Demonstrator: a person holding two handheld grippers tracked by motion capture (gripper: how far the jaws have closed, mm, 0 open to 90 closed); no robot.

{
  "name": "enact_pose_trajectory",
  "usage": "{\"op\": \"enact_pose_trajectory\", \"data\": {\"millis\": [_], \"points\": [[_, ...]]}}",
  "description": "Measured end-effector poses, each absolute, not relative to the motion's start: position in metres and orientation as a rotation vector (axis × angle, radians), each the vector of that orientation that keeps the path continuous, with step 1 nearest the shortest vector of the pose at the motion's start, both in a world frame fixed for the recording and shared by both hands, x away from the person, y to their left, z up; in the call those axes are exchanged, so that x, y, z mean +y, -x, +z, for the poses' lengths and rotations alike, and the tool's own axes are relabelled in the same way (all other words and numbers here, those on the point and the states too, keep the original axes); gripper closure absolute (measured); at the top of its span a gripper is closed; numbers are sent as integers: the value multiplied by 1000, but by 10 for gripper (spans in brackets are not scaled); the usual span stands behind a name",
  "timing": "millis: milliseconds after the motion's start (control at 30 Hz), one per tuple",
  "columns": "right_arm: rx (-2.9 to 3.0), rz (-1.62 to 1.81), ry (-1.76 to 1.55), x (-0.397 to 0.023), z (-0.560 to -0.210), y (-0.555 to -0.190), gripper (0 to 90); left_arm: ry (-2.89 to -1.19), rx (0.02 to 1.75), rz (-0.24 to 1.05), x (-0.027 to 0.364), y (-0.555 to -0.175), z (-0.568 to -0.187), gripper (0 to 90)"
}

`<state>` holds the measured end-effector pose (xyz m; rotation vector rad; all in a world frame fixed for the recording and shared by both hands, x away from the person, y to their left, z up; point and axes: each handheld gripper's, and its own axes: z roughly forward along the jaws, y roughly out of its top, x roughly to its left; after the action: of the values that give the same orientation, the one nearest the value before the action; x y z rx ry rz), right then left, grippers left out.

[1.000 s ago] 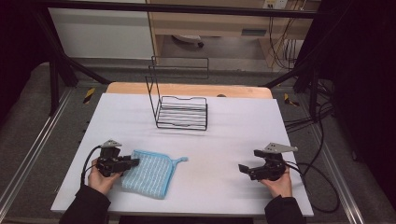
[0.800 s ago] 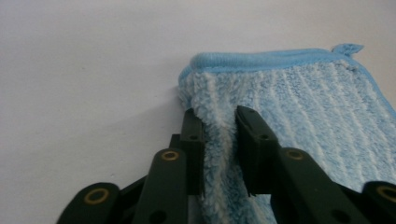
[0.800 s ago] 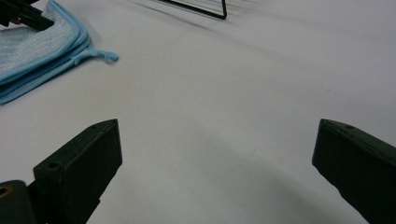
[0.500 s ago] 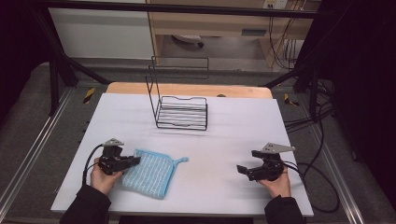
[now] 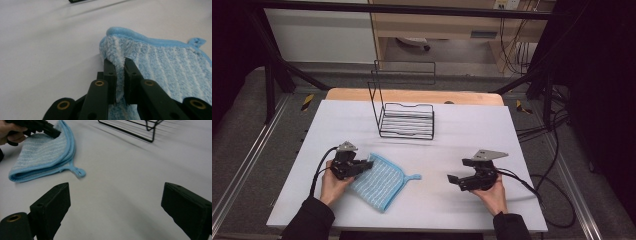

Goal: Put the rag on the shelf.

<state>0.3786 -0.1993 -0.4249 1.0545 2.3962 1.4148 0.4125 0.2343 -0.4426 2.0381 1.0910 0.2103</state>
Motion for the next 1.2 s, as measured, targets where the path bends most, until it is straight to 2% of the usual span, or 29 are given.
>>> {"op": "enact_pose_trajectory", "data": {"millis": [133,267,333,467,767,900,1067,1200], "points": [[2433,1421,-1032,-170,-423,-386,154,-2032,1095,230,230,-415,-442,779],[2462,1425,-1024,-138,-421,-392,195,-1997,1111,241,236,-411,-434,575],[2472,1417,-1010,-122,-420,-395,219,-1975,1139,287,244,-400,-422,505],[2525,1391,-965,-92,-421,-400,264,-1986,1160,330,259,-381,-415,438],[2587,1357,-984,-55,-434,-412,380,-2078,1149,319,276,-349,-421,459],[2643,1310,-981,-43,-446,-413,467,-2129,1145,321,277,-343,-426,548],[2685,1313,-983,-40,-454,-412,569,-2144,1167,256,275,-348,-435,661],[2701,1317,-996,-40,-455,-411,606,-2140,1172,212,275,-350,-438,710]]}}
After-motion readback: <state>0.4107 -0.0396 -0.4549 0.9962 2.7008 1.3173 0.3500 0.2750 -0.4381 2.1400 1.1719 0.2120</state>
